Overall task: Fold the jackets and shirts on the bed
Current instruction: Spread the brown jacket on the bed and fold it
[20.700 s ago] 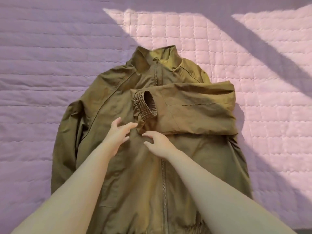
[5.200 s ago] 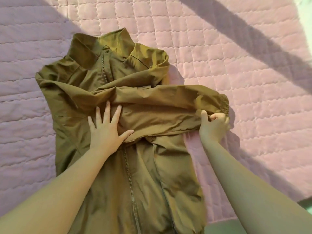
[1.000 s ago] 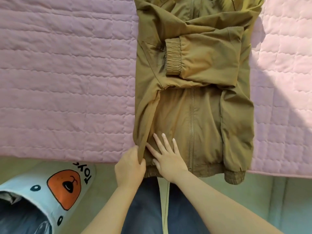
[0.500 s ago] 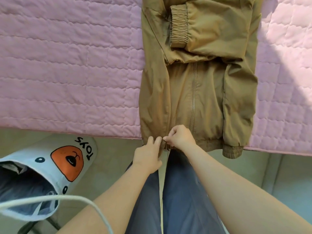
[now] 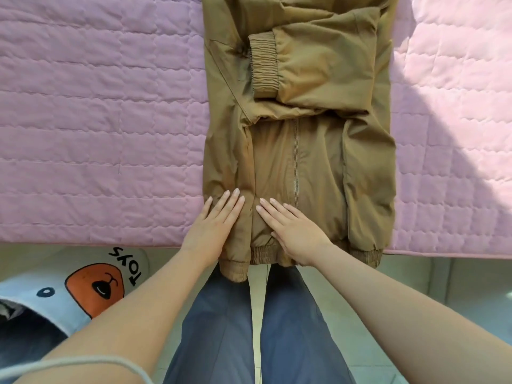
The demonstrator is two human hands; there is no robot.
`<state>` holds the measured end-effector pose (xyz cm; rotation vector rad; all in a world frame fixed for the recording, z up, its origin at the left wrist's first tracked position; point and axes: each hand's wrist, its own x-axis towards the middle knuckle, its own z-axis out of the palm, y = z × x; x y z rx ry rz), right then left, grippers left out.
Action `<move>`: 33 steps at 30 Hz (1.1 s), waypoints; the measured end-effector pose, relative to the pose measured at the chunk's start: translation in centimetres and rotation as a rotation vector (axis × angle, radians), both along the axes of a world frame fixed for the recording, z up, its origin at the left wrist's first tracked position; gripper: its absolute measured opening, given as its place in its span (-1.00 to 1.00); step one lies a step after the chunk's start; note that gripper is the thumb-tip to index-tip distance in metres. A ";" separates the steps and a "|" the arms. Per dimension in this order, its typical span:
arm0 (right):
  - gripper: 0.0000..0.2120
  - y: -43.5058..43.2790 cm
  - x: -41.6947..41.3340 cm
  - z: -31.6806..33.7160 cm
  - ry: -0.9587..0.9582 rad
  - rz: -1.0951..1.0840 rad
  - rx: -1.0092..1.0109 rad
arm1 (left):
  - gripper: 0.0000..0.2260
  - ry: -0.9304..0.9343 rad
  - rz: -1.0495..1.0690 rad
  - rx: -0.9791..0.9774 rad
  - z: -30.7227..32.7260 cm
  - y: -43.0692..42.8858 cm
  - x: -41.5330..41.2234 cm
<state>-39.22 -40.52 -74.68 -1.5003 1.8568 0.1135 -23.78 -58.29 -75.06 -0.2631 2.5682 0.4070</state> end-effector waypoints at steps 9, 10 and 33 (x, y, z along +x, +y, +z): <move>-0.48 6.7 -10.7 2.8 0.308 -0.151 -0.171 | 0.12 -0.033 -0.256 -0.131 0.0 -3.5 0.0; -0.54 7.6 -12.1 2.8 0.326 -0.121 -0.165 | 0.13 -0.042 -0.268 -0.143 0.2 -3.6 -0.5; -0.67 9.6 -16.5 3.2 -0.395 -0.805 -0.068 | -0.62 -0.067 0.772 0.534 4.4 -3.2 -6.4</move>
